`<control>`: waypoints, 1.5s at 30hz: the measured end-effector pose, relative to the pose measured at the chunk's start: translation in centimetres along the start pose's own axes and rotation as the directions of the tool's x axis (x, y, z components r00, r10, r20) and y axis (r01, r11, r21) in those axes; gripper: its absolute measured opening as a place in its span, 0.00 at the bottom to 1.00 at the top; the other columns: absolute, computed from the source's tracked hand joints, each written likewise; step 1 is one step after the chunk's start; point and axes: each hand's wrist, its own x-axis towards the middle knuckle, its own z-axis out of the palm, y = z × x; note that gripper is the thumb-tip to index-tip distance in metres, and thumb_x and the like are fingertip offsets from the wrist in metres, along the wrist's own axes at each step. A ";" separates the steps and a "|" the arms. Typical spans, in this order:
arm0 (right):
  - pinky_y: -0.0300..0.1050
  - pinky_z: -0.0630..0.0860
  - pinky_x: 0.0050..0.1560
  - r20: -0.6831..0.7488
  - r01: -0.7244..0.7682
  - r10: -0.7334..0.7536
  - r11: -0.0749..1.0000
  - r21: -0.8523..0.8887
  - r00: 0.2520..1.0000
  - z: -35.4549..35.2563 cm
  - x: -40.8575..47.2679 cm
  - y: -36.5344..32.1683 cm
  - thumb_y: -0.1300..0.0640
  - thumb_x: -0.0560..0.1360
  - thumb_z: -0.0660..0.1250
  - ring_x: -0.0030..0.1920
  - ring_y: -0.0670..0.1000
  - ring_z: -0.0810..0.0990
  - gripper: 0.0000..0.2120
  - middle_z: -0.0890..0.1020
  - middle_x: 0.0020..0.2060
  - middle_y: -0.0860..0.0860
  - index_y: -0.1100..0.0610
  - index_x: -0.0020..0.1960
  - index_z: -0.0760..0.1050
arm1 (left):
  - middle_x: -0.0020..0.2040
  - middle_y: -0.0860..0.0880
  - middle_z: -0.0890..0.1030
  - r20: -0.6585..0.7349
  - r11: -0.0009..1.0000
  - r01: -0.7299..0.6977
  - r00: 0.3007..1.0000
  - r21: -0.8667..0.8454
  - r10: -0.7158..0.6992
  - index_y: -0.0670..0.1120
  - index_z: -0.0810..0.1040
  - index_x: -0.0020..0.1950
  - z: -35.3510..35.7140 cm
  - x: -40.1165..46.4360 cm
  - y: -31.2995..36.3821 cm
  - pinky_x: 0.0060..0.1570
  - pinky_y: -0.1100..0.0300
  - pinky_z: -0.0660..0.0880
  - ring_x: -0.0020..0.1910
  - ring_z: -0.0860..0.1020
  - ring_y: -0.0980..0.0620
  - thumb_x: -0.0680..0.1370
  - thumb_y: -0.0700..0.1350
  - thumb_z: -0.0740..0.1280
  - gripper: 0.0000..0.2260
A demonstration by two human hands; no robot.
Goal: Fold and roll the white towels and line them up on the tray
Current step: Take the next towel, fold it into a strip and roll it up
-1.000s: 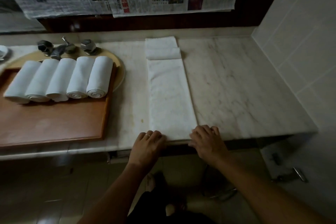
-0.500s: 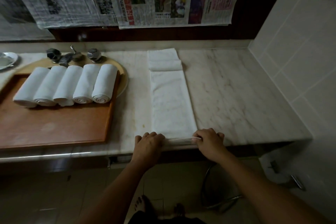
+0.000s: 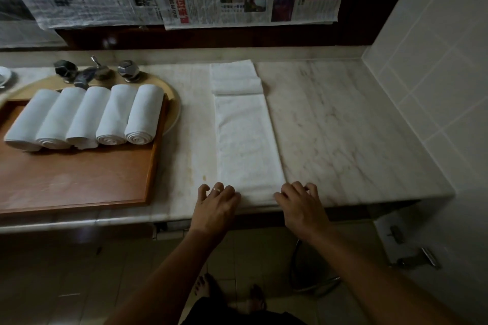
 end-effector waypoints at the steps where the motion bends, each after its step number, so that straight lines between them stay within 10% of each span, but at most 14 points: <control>1: 0.53 0.70 0.47 0.007 -0.006 0.005 1.000 0.012 1.000 0.1 -0.4 0.0 0.63 0.64 0.69 0.47 0.55 0.76 0.15 0.78 0.46 0.50 0.53 0.50 0.78 | 0.45 0.51 0.79 -0.006 0.999 -0.041 0.999 0.023 0.041 0.50 0.81 0.48 0.1 0.0 -0.2 0.53 0.47 0.63 0.48 0.78 0.45 0.61 0.40 0.80 0.19; 6: 0.53 0.71 0.49 0.063 -0.059 0.057 0.998 0.035 0.996 0.0 -1.3 0.1 0.45 0.69 0.74 0.51 0.53 0.74 0.15 0.76 0.51 0.49 0.51 0.52 0.77 | 0.48 0.49 0.80 -0.013 0.990 -0.112 0.993 0.085 0.113 0.49 0.81 0.49 -0.3 -1.1 -0.6 0.53 0.46 0.63 0.51 0.78 0.45 0.75 0.51 0.67 0.09; 11: 0.49 0.64 0.53 0.139 -0.133 0.108 0.973 0.188 0.984 -0.8 -0.5 0.0 0.49 0.75 0.70 0.51 0.49 0.73 0.07 0.74 0.49 0.45 0.49 0.50 0.76 | 0.45 0.52 0.82 0.088 0.999 -0.033 0.996 0.019 0.031 0.51 0.79 0.54 -1.0 -1.5 -0.1 0.51 0.49 0.61 0.46 0.80 0.47 0.64 0.42 0.78 0.20; 20: 0.50 0.57 0.53 0.424 -0.297 0.169 0.919 0.258 0.890 -2.6 3.1 1.2 0.46 0.82 0.56 0.58 0.49 0.68 0.10 0.77 0.52 0.43 0.45 0.53 0.76 | 0.56 0.54 0.74 0.148 0.960 0.212 0.971 -0.182 -0.187 0.55 0.73 0.60 -1.8 -0.5 -0.2 0.55 0.49 0.55 0.61 0.66 0.49 0.84 0.49 0.55 0.09; 27: 0.51 0.60 0.54 0.381 -0.522 0.407 0.808 0.273 0.830 -2.9 4.2 0.9 0.41 0.77 0.64 0.50 0.49 0.73 0.10 0.79 0.43 0.42 0.47 0.45 0.75 | 0.50 0.54 0.77 0.136 0.931 0.293 0.954 -0.216 -0.269 0.53 0.72 0.54 -1.7 1.0 -0.3 0.49 0.51 0.56 0.56 0.71 0.48 0.84 0.50 0.55 0.07; 34: 0.49 0.58 0.45 0.042 -0.072 0.072 0.997 -0.002 0.997 -0.8 1.3 -0.2 0.66 0.61 0.72 0.44 0.54 0.70 0.14 0.74 0.41 0.48 0.51 0.41 0.73 | 0.41 0.49 0.77 0.031 0.993 0.117 0.993 0.031 -0.118 0.49 0.79 0.43 -1.0 0.0 0.2 0.48 0.49 0.61 0.45 0.78 0.44 0.62 0.39 0.80 0.15; 41: 0.53 0.67 0.50 0.102 -0.098 0.093 0.994 0.050 0.990 -0.7 -0.6 -0.1 0.44 0.68 0.74 0.51 0.53 0.74 0.15 0.76 0.51 0.47 0.50 0.50 0.76 | 0.45 0.46 0.80 -0.058 0.993 0.003 0.998 0.120 0.004 0.45 0.81 0.47 -0.5 -2.2 0.5 0.49 0.47 0.63 0.44 0.80 0.42 0.74 0.46 0.62 0.10; 45: 0.49 0.66 0.49 0.160 -0.066 0.051 0.994 0.089 0.986 -1.3 -0.3 0.7 0.48 0.69 0.75 0.49 0.51 0.74 0.14 0.76 0.47 0.44 0.48 0.47 0.73 | 0.44 0.48 0.80 0.012 0.991 -0.076 0.997 0.108 0.075 0.48 0.81 0.48 -0.8 -2.1 0.1 0.49 0.48 0.63 0.44 0.79 0.44 0.64 0.43 0.77 0.14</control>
